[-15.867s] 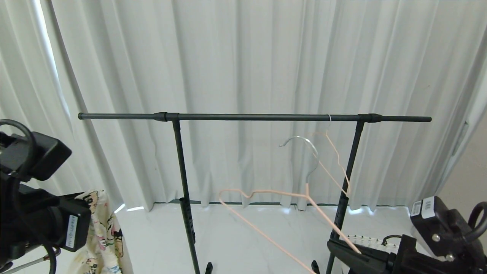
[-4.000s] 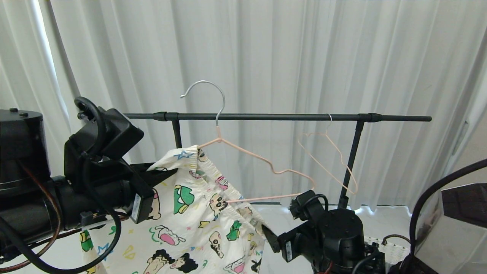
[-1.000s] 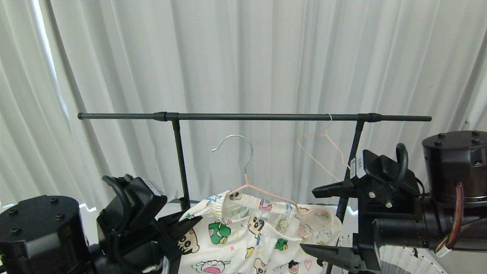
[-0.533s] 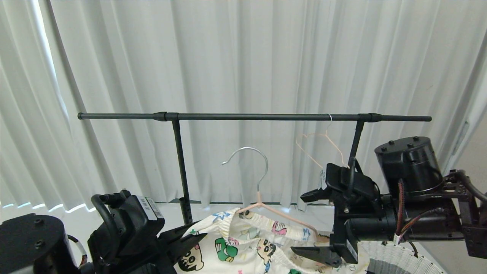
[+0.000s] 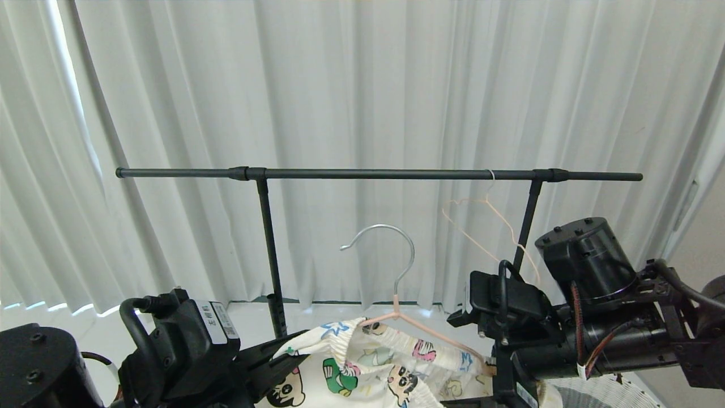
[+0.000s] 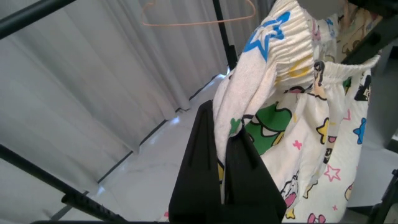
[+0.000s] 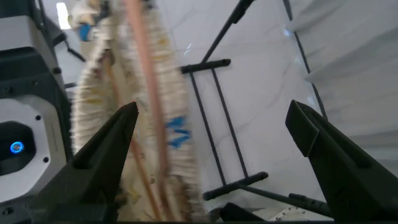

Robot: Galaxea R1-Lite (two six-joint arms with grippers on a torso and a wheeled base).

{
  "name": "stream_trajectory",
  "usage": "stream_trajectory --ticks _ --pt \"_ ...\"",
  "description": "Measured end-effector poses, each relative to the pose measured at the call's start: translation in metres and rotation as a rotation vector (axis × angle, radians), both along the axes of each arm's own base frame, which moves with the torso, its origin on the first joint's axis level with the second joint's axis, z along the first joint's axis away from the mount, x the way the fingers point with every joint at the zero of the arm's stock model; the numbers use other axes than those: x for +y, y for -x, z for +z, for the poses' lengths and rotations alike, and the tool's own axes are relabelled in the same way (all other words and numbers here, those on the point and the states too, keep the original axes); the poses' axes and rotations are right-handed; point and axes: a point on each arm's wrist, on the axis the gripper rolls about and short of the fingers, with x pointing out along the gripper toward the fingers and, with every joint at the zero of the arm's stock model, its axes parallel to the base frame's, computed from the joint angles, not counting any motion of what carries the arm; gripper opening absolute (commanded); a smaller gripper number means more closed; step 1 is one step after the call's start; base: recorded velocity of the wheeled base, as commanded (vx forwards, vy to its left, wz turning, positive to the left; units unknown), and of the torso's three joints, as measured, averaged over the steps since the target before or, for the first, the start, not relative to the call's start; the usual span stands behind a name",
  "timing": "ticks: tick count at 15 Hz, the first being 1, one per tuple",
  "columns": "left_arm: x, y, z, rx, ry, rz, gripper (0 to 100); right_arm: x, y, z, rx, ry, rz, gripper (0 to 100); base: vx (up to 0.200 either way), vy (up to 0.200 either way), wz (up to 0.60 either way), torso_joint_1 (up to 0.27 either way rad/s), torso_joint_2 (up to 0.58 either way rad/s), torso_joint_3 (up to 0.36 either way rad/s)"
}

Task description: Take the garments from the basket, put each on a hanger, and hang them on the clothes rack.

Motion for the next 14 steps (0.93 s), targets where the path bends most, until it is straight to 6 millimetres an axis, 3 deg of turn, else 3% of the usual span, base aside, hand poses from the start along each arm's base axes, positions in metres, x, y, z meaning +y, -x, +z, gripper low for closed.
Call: stream_trajectory --ticks 4,13,14 --pt "-0.001 0.002 0.000 -0.006 -0.006 -0.016 0 0.008 0.003 0.008 0.024 0.020 0.027 100 0.000 0.000 0.00 0.000 0.00 0.000" --pt "-0.002 0.003 0.001 -0.032 -0.019 -0.027 0 0.012 0.001 0.005 0.074 0.020 -0.008 100 0.000 0.000 0.00 0.000 0.00 0.000" --pt "-0.002 0.003 0.001 -0.033 -0.019 -0.027 0 0.013 0.001 0.005 0.074 0.018 -0.008 0 0.000 0.000 0.00 0.000 0.00 0.000"
